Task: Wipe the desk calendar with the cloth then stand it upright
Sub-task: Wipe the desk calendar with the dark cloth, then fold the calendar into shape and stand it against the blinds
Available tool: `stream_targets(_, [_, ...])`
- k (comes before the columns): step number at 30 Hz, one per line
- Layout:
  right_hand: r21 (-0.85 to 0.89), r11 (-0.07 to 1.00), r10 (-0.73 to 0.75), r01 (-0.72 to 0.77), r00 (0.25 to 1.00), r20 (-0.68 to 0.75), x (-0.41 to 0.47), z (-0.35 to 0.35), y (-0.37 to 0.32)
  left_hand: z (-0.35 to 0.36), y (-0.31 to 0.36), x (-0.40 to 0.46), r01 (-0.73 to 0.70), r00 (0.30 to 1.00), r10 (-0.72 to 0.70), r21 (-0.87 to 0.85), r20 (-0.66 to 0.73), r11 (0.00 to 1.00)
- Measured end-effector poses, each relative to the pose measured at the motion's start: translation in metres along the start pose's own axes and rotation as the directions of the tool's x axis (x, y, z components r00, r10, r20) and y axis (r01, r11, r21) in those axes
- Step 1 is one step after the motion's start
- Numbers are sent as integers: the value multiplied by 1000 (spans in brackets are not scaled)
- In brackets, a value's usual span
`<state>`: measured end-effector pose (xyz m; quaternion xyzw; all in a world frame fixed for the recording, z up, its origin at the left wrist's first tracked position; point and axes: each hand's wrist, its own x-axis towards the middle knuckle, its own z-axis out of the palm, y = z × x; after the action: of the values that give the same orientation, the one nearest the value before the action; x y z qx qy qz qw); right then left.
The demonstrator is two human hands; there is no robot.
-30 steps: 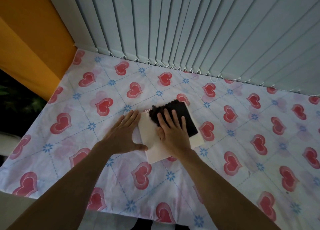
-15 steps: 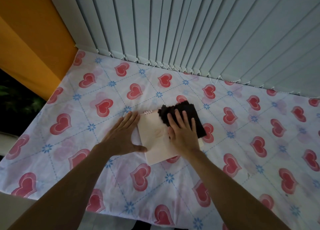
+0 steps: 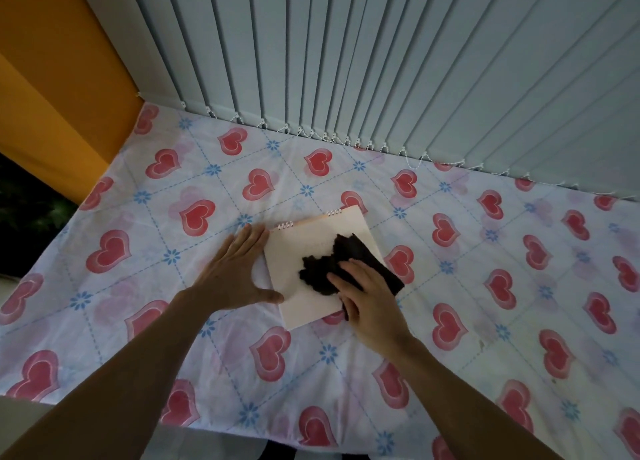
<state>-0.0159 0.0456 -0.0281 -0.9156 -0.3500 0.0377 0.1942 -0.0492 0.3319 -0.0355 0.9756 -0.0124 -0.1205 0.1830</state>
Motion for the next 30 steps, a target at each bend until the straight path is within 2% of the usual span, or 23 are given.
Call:
stream_targets(3, [0, 995, 98, -99, 993, -69, -13, -11, 14, -2, 9, 3, 58, 998, -61, -87, -30, 995])
stream_targets(6, [-18, 980, 193, -197, 973, -130, -32, -28, 35, -5, 26, 8, 57, 988, -67, -77, -139, 995])
stream_targets(10, [-64, 951, 283, -303, 934, -217, -68, -51, 63, -7, 77, 24, -67, 974, 63, -13, -217, 998])
stream_targets(17, [-140, 847, 446, -514, 828, -340, -133, -87, 94, 33, 197, 42, -274, 944, 268, -2, -193, 962])
stream_targets(24, [-188, 753, 569, -631, 767, -295, -180, -93, 116, 75, 268, 52, -370, 920, 369, 13, -130, 929])
stream_targets(28, [-147, 765, 593, -627, 775, -218, -185, -73, 117, 93, 289, 52, -377, 923, 378, 30, -76, 926])
stream_targets(30, [-107, 783, 580, -612, 782, -228, -184, -64, 116, 98, 294, 51, -365, 928, 367, 43, -60, 930])
